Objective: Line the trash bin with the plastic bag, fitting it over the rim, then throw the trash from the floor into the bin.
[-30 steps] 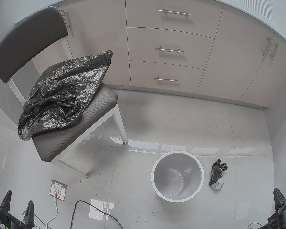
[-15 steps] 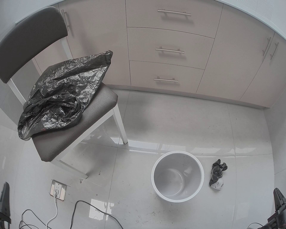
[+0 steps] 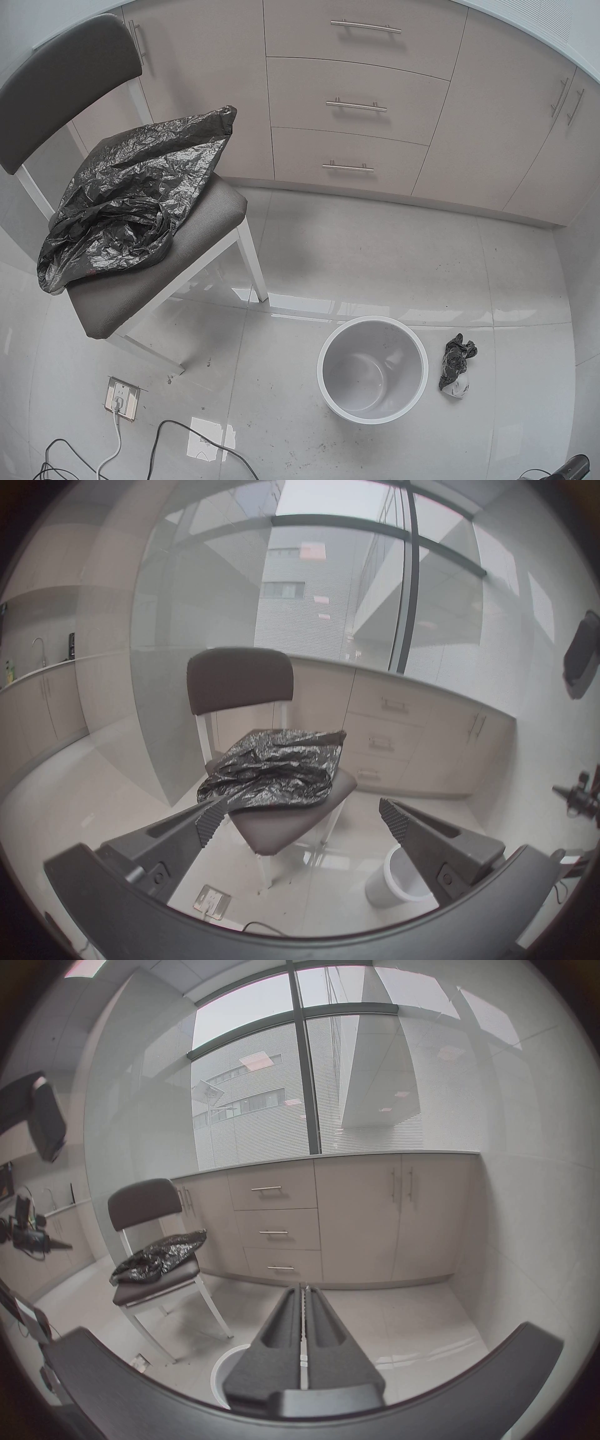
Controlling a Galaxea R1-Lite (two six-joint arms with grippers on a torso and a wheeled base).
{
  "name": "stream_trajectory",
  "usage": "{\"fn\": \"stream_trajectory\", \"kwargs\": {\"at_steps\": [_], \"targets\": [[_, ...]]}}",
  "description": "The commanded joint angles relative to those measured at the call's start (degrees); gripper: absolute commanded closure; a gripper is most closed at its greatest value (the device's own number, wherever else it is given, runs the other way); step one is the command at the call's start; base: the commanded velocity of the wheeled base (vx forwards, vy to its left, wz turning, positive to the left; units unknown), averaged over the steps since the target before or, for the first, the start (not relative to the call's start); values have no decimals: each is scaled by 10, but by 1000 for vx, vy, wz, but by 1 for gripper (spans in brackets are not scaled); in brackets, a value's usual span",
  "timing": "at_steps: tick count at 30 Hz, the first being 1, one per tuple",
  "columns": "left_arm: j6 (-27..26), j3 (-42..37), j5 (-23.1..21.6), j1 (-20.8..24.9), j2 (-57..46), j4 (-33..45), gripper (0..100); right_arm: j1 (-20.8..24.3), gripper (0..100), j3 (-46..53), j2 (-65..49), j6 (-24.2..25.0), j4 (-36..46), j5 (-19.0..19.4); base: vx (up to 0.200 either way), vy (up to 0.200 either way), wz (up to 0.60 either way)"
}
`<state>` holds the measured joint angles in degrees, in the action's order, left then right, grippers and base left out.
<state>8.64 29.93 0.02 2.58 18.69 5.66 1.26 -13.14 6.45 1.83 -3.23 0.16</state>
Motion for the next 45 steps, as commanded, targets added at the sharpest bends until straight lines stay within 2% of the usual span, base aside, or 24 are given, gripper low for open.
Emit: {"fn": "stream_trajectory", "kwargs": {"at_steps": [1,5,9,10,12,14,16,17,19,20,21,24,25,28,32,34,35,40,45], "targets": [[-64,28,0,2,216,13,0,40,100,-135,271,-4,-80,23,0,0,0],[-124,31,-2,1,352,-21,0,93,100,-98,438,62,-259,27,0,0,0],[-188,43,-9,5,437,-114,0,96,100,-86,578,85,-386,26,0,0,0],[-191,45,-12,6,443,-124,0,96,100,-84,586,85,-395,26,0,0,0],[-198,63,-46,12,482,-191,0,99,100,-69,636,90,-457,25,0,0,0],[-202,106,-75,7,534,-243,0,107,100,-49,671,101,-527,24,0,0,0],[-211,138,-73,6,558,-246,0,108,100,-43,683,109,-557,24,0,0,0],[-235,177,-72,5,584,-243,0,107,100,-41,695,114,-579,21,0,0,0],[-269,216,-71,1,610,-238,0,105,100,-39,693,115,-582,20,0,0,0],[-269,216,-71,1,610,-238,0,105,100,-39,693,115,-582,20,0,0,0],[-304,257,-65,-1,637,-229,0,104,100,-36,690,115,-581,20,0,0,0],[-326,290,-71,-1,657,-211,0,104,100,-33,690,115,-582,20,0,0,0],[-363,320,-71,-1,678,-195,0,104,100,-33,691,115,-582,20,0,0,0],[-416,339,-70,-3,697,-188,0,105,100,-32,693,115,-583,20,0,0,0],[-554,353,-64,-4,721,-187,0,107,100,-32,696,116,-583,20,0,0,0],[-592,360,-63,-4,731,-187,0,107,100,-32,697,116,-583,20,0,0,0],[-630,366,-54,-5,738,-187,0,107,100,-31,697,116,-583,20,0,0,0],[-681,372,-35,-4,732,-166,0,108,100,-31,697,117,-583,20,0,0,0],[-682,388,-36,-4,733,-132,0,109,100,-31,696,117,-584,20,0,0,0]]}}
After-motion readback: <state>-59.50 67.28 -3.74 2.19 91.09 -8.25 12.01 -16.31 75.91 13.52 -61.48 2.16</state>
